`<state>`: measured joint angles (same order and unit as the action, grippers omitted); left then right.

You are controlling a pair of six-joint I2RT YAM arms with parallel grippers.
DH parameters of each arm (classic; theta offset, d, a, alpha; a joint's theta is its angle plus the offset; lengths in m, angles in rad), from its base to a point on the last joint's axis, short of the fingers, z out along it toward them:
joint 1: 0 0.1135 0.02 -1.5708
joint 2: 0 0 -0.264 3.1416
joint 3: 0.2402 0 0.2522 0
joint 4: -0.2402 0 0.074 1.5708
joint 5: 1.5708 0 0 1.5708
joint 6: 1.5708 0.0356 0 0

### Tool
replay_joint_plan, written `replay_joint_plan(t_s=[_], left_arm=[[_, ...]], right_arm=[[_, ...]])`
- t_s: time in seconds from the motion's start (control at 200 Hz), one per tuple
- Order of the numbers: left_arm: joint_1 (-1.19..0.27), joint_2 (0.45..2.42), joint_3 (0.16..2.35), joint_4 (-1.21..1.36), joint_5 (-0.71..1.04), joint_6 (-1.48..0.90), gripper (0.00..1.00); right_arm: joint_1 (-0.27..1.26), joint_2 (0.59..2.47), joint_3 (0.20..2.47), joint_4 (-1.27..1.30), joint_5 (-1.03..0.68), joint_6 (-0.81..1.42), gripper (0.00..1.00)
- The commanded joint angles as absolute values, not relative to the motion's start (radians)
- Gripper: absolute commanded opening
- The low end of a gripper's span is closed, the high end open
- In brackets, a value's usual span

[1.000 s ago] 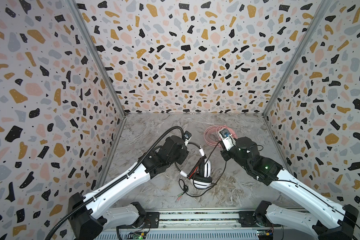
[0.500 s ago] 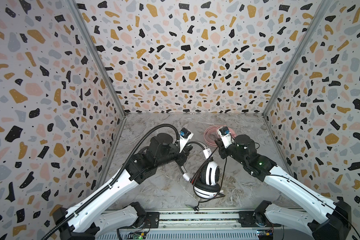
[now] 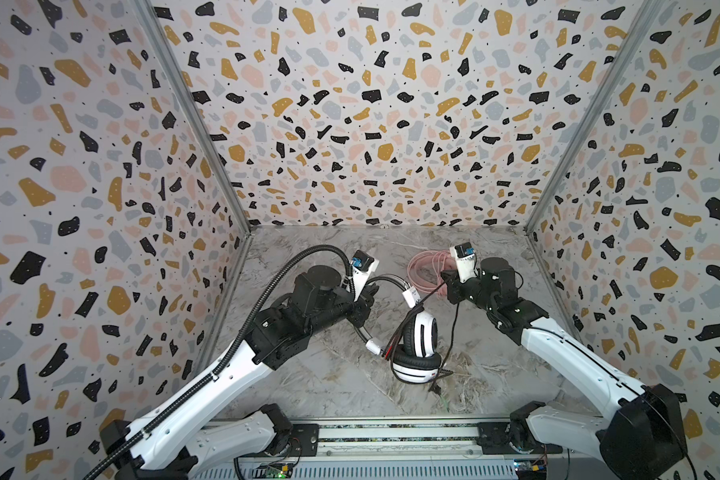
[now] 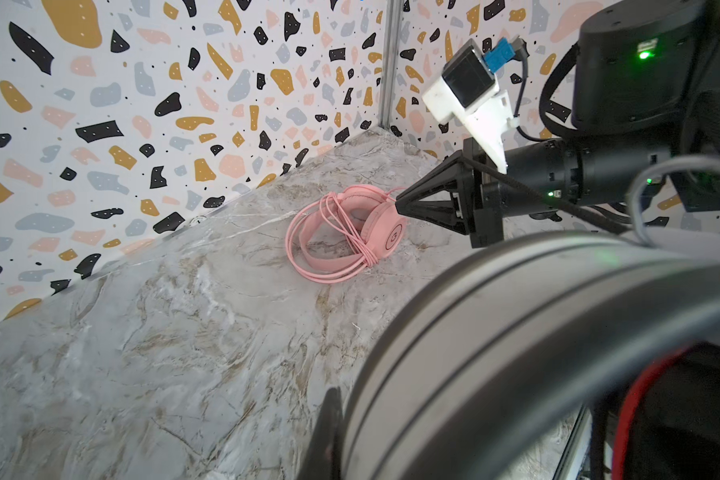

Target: Wrap the headphones

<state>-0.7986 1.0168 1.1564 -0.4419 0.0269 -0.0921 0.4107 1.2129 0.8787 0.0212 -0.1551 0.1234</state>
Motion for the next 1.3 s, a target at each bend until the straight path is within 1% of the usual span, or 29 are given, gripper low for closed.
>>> replay_joint_plan(t_s=[0.0, 0.115, 0.195, 0.35, 0.686, 0.986, 1.171, 1.292], left_arm=[[-0.802, 0.987, 1.223, -0.275, 0.162, -0.161, 0.0], [-0.802, 0.992, 1.223, -0.255, 0.196, -0.189, 0.0], [-0.802, 0.993, 1.222, -0.246, 0.214, -0.202, 0.0], [-0.802, 0.98, 1.226, -0.246, 0.198, -0.213, 0.0], [-0.801, 0.968, 1.24, -0.221, 0.209, -0.25, 0.0], [-0.801, 0.941, 1.301, -0.244, 0.132, -0.258, 0.0], [-0.799, 0.952, 1.304, -0.235, 0.086, -0.27, 0.0], [-0.797, 0.953, 1.299, -0.194, 0.027, -0.313, 0.0]], right_arm=[[0.362, 1.26, 0.935, 0.05, -0.196, 0.167, 0.08], [0.345, 1.332, 0.963, 0.057, -0.235, 0.172, 0.08], [0.343, 1.362, 0.943, 0.089, -0.253, 0.181, 0.08], [0.334, 1.445, 0.914, 0.129, -0.264, 0.19, 0.08], [0.315, 1.535, 0.858, 0.207, -0.287, 0.208, 0.08], [0.273, 1.593, 0.816, 0.265, -0.34, 0.234, 0.08], [0.275, 1.588, 0.8, 0.286, -0.377, 0.247, 0.08], [0.279, 1.561, 0.766, 0.304, -0.386, 0.253, 0.08]])
